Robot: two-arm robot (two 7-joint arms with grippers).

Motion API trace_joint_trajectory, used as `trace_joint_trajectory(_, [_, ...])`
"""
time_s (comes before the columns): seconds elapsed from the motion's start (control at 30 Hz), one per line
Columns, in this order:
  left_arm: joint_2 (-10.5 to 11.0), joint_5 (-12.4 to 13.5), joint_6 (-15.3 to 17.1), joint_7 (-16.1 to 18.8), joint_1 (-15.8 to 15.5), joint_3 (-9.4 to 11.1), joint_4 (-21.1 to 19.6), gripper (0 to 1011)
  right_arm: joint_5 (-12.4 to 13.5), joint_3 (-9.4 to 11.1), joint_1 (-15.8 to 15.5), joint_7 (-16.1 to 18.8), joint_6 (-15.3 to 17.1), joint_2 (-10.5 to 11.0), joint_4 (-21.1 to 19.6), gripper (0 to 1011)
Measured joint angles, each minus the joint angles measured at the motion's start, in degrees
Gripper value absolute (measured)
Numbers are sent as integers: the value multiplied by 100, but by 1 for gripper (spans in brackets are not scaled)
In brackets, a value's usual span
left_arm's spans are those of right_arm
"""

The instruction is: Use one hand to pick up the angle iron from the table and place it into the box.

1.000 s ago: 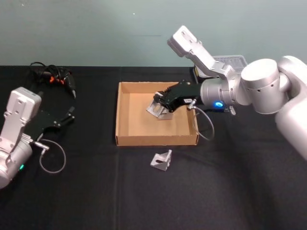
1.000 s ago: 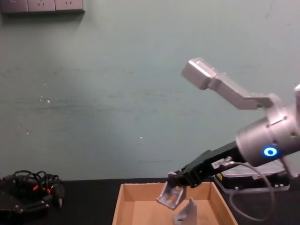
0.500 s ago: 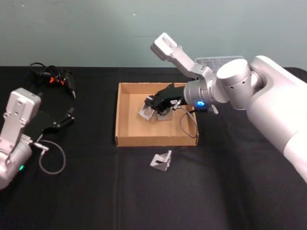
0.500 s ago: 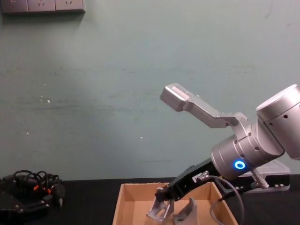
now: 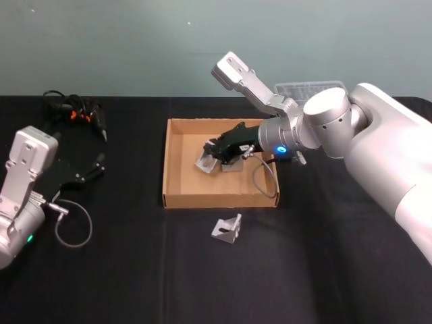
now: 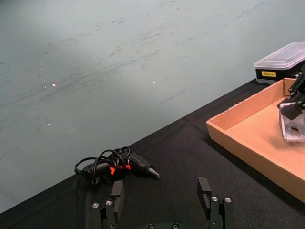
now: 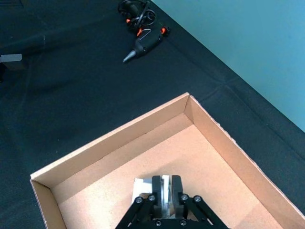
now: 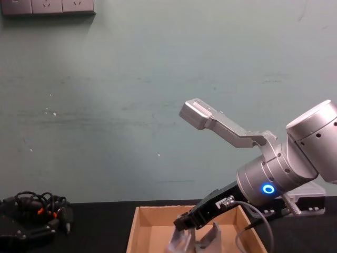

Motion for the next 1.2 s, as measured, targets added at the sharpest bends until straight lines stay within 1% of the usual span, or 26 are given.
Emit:
trace_joint_trajectory(0.1, [0,0,0,0,0,0,0,1011,2,-1,-2,-1,7,5,-12,197])
trace_joint_trajectory(0.17, [0,0,0,0,0,0,0,1011,4,-3,-3,-2,11,8,-21,272])
trace_joint_trajectory(0.2, [0,0,0,0,0,0,0,1011,5,-3,-3,-1,12,9,-23,285])
trace_joint_trajectory(0.23, [0,0,0,0,0,0,0,1011,5,-4,-4,-1,14,10,-26,329])
trace_joint_trajectory(0.27, [0,0,0,0,0,0,0,1011,6,-4,-4,-2,15,11,-27,341])
trace_joint_trajectory(0.3, [0,0,0,0,0,0,0,1011,7,-5,-5,-1,17,11,-31,408])
trace_joint_trajectory(0.33, [0,0,0,0,0,0,0,1011,7,-5,-5,-1,17,11,-31,408])
trace_joint_trajectory(0.37, [0,0,0,0,0,0,0,1011,8,-6,-6,-2,18,12,-33,448])
trace_joint_trajectory(0.4, [0,0,0,0,0,0,0,1011,8,-7,-6,-3,20,12,-36,510])
trace_joint_trajectory(0.43, [0,0,0,0,0,0,0,1011,8,-7,-6,-3,20,12,-36,510])
trace_joint_trajectory(0.5, [0,0,0,0,0,0,0,1011,9,-8,-7,-4,22,14,-39,572])
trace_joint_trajectory(0.53, [0,0,0,0,0,0,0,1011,10,-9,-8,-5,23,14,-41,628])
trace_joint_trajectory(0.6, [0,0,0,0,0,0,0,1011,11,-9,-9,-6,25,15,-43,671])
trace_joint_trajectory(0.7, [0,0,0,0,0,0,0,1012,12,-9,-10,-7,27,17,-45,768])
trace_joint_trajectory(0.77, [0,0,0,0,0,0,0,1011,13,-9,-10,-8,28,17,-45,807])
trace_joint_trajectory(0.8, [0,0,0,0,0,0,0,1011,14,10,-44,-5,47,52,-127,861])
trace_joint_trajectory(0.83, [0,0,0,0,0,0,0,1011,13,24,-73,-4,71,85,-196,872])
trace_joint_trajectory(0.87, [0,0,0,0,0,0,0,1011,13,59,-155,-3,134,174,-401,912])
trace_joint_trajectory(0.9, [0,0,0,0,0,0,0,1011,15,76,-195,-4,159,215,-496,920])
trace_joint_trajectory(0.93, [0,0,0,0,0,0,0,1011,20,97,-242,-5,191,260,-602,971])
trace_joint_trajectory(0.97, [0,0,0,0,0,0,0,1011,34,135,-337,-8,249,356,-822,971])
trace_joint_trajectory(1.0, [0,0,0,0,0,0,0,1011,44,158,-391,-11,278,410,-942,998])
trace_joint_trajectory(1.03, [0,0,0,0,0,0,0,1012,82,200,-483,-9,330,495,-1157,1002])
trace_joint_trajectory(1.13, [0,0,0,0,0,0,0,1011,155,262,-641,2,406,647,-1512,1002])
trace_joint_trajectory(1.17, [0,0,0,0,0,0,0,1011,201,290,-760,10,457,760,-1766,1002])
trace_joint_trajectory(1.2, [0,0,0,0,0,0,0,1011,224,303,-817,13,477,812,-1891,1002])
